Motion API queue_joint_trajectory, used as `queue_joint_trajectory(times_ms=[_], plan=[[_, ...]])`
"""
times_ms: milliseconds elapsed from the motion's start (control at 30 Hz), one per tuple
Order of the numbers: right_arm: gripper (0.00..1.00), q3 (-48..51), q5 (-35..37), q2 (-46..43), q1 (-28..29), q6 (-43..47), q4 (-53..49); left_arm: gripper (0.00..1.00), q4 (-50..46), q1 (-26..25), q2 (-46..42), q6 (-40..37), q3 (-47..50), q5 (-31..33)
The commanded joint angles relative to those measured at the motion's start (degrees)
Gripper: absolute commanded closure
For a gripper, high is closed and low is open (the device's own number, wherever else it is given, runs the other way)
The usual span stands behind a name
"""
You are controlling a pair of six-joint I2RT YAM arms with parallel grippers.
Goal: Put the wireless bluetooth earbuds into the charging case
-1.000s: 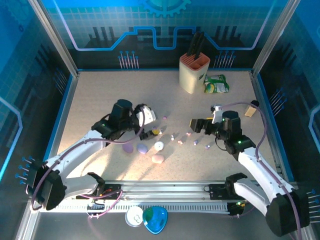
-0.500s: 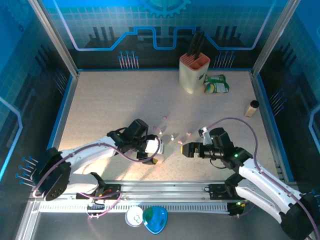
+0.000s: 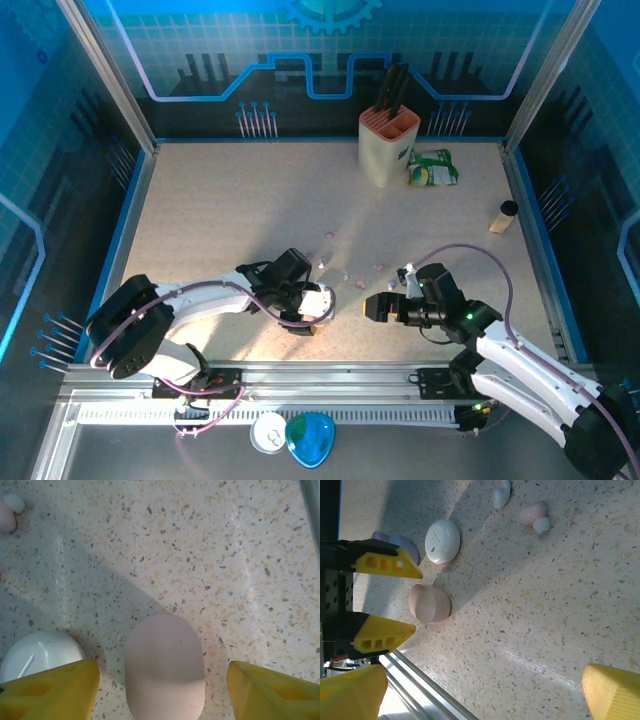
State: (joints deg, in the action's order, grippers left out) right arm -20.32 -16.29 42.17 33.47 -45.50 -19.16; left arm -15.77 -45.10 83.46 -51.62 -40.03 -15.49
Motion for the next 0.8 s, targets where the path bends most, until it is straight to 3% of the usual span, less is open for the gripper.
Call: queue_joint_trajectory(times_ms=[0,233,433,567,667,767], plan=[[0.0,0.5,1.3,-1.0,0.9,-0.6,-1.8,0.34,-1.1,-0.8,1.3,-1.6,0.6,2.3],[0.0,1.0,2.8,-1.0,0.8,-0.8,-2.0,0.42,-1.4,-1.9,3.2,-2.0,0.5,4.3],[0.0,1.3,1.8,-1.3,0.3,-0.4,-2.1,0.63,-1.3,-2.1,3.3,-1.7,0.5,4.6],[0.0,-1.0,0.9,-1.4,-0.2,0.0,-4.7,0.67,0.1,-2.1,1.1,-0.5,1.0,4.0],[0.0,-1.2,-3.2,-1.3,-1.3,-0.8,-2.8,0.67,2.2,-2.1,-1.9,1.2,1.4,2.9],[0.03,1.0,-10.7,-0.9,-2.7,-4.6,5.7,0.67,5.6,-2.0,-5.3,3.8,1.7,0.8]])
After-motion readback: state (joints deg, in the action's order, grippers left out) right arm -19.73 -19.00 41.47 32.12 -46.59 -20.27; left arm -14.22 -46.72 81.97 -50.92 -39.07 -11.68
